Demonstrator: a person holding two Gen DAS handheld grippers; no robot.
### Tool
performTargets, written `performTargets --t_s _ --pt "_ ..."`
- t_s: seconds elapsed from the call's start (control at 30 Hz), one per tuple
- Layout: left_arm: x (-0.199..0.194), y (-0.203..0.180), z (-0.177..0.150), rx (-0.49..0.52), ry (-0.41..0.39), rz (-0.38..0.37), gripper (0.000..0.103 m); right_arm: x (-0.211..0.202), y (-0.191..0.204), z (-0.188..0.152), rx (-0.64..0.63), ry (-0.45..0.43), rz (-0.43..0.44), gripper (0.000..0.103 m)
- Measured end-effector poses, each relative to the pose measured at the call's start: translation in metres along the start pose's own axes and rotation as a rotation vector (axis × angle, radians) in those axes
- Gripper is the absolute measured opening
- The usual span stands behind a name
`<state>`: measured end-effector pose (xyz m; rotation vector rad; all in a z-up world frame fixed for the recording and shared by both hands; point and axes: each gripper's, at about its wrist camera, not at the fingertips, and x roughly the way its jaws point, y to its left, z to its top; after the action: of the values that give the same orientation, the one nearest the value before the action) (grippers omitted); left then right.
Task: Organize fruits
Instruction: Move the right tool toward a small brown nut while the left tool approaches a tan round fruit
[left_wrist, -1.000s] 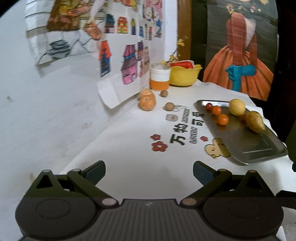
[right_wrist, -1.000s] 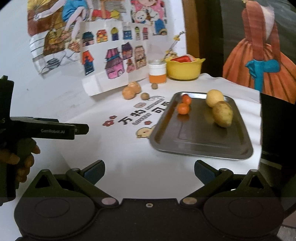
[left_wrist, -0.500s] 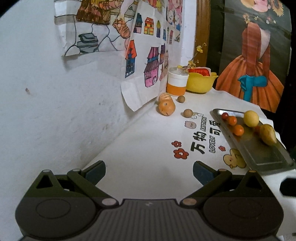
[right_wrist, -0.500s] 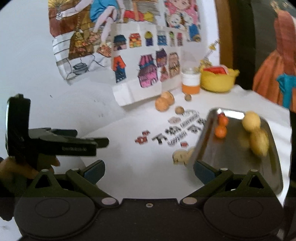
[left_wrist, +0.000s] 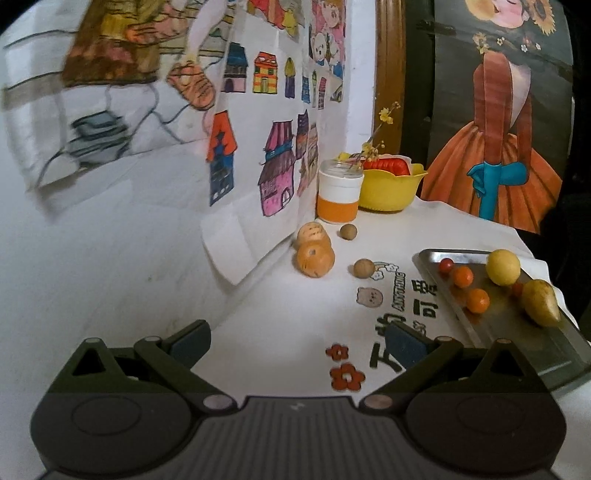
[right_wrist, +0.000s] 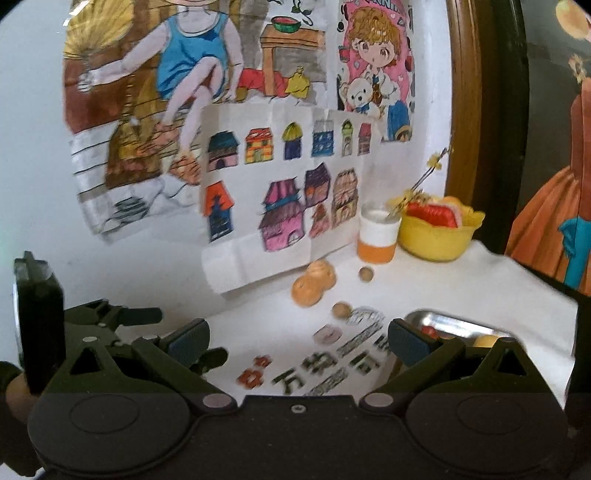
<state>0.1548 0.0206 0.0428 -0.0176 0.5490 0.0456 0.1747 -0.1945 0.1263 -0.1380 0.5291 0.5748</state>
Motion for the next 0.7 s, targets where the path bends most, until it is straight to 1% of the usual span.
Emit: performTargets --t_s 0.1,0.2,0.3,0.47,0.57,0.7 --pt "0.013 -0.001 0.005 0.009 0.005 -0.001 0.103 0.018 -0.009 0.007 -0.022 -0.002 -0.029 0.102" --pt "0.028 0.000 0.008 0.014 0.010 0.001 0.103 0.039 -0.017 0.007 -0.068 0.004 -0.065 0.102" --pt "0.042 0.003 0.011 0.003 0.022 0.005 0.103 0.062 -0.025 0.000 -0.123 0.007 -0.108 0.102" --pt "0.066 0.003 0.016 -0.010 0.043 0.004 0.103 0.096 -0.039 -0.016 -0.230 0.038 -0.159 0.102" --pt "0.079 0.001 0.020 -0.018 0.053 -0.002 0.103 0.112 -0.045 -0.024 -0.271 0.061 -0.154 0.102" --pt "0.094 -0.005 0.026 -0.021 0.058 -0.015 0.103 0.130 -0.055 -0.028 -0.261 0.090 -0.109 0.102"
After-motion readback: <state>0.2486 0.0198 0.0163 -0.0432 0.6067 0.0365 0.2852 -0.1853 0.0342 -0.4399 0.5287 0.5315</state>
